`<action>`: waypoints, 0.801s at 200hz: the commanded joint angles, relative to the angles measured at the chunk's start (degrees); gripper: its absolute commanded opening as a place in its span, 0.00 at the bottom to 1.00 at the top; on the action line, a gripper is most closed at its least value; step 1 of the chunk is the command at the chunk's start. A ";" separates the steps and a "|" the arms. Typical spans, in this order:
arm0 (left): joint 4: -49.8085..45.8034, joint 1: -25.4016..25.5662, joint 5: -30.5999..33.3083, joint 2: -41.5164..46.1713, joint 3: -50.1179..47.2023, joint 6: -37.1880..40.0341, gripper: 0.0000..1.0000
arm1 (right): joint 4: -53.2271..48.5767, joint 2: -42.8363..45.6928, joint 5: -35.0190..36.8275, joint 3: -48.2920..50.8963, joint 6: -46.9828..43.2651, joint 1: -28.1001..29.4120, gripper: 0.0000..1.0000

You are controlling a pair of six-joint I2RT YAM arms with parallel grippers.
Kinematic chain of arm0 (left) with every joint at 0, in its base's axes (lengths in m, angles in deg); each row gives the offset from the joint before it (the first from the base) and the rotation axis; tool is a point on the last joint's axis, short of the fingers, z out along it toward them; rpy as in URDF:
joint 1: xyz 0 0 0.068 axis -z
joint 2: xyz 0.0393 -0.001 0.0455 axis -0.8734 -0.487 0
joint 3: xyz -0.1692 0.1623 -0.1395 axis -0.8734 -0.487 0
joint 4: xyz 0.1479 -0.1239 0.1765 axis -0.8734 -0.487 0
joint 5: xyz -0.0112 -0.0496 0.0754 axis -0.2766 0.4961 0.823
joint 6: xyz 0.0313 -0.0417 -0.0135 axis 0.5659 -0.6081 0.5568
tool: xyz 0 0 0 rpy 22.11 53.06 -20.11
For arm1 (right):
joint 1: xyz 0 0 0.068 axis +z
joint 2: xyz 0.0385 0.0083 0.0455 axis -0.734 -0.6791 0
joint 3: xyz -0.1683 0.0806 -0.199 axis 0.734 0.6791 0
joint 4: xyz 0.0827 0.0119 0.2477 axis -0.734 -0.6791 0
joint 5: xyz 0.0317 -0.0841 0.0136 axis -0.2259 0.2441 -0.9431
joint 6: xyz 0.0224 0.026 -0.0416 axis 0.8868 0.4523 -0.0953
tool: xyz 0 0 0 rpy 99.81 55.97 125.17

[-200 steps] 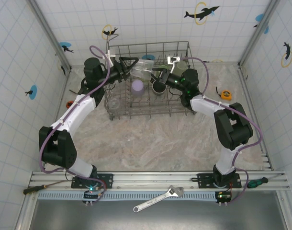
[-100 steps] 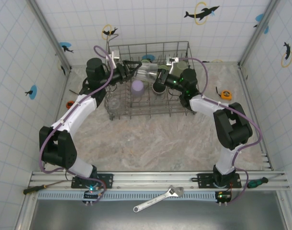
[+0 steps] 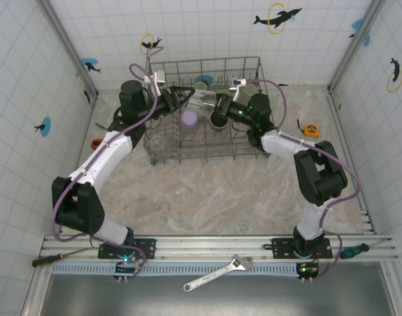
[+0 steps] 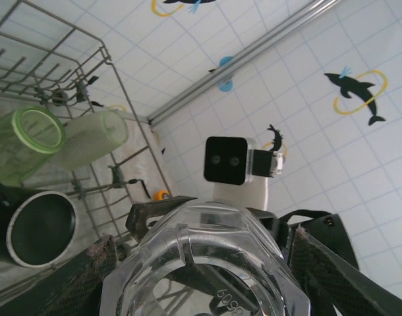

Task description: Load the cups into the dish rack

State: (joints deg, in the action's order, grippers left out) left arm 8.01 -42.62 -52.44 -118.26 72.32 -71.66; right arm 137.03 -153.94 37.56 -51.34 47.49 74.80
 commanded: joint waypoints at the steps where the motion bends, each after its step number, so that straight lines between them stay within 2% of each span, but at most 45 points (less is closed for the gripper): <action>1: -1.27 -0.09 4.17 1.68 1.27 4.18 0.00 | -1.01 1.56 0.94 -0.22 -1.82 -0.66 0.52; 51: -3.10 -0.13 10.15 2.52 1.82 8.38 0.00 | -6.01 4.39 2.71 3.06 -4.36 -2.47 0.61; 160: -17.04 -0.13 28.89 0.21 9.04 26.62 0.00 | -21.48 14.64 6.15 10.29 -16.65 -6.81 0.70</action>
State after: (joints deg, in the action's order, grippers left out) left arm -6.35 -42.57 -29.05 -117.97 78.55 -51.47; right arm 120.07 -143.10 42.08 -42.81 35.64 68.85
